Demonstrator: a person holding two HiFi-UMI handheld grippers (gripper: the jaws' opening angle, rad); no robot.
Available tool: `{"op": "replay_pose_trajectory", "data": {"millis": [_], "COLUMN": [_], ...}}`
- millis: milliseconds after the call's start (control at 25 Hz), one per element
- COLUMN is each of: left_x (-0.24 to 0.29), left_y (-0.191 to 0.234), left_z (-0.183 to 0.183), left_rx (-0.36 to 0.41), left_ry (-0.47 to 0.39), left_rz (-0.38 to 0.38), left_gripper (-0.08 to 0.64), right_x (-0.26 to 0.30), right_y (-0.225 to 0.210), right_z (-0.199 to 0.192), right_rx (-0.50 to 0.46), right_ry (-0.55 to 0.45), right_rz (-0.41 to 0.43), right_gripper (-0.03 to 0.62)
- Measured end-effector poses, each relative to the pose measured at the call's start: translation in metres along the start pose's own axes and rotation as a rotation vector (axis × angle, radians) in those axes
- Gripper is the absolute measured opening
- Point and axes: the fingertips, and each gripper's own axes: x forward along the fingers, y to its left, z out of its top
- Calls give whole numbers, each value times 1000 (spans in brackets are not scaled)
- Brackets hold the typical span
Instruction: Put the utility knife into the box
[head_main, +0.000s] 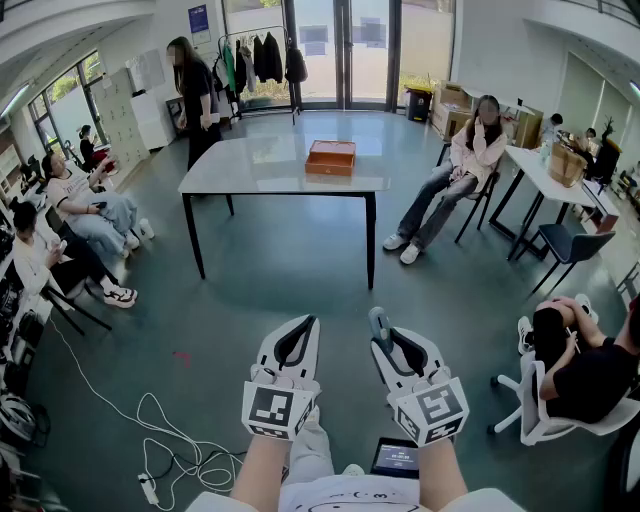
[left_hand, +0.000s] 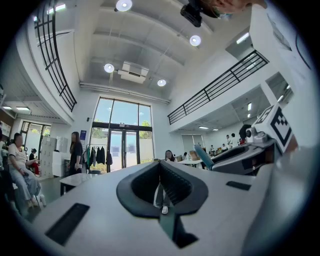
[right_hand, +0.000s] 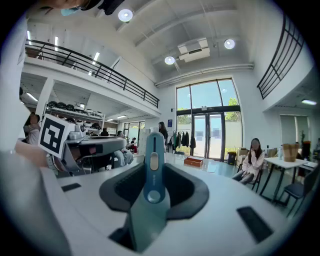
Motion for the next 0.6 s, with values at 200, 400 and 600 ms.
{"op": "replay_pose_trajectory", "data": {"millis": [200,400,600], "left_x": [-18,-12,13], "left_y": [4,17,43], "left_z": [4,8,5], "left_rx": [8,-4,-10], "left_ry": [-5,-19,-31], "left_rz": [-9,-12,-15], "left_gripper": [15,15,15], "right_x": [-1,13,43], "right_y": [19,20,10], "right_z": [5,8,16], "right_rx": [-7,-22,26], "right_ry": [-16,-3,-21], "right_rz": [1,0,4], "right_gripper": [130,130,130]}}
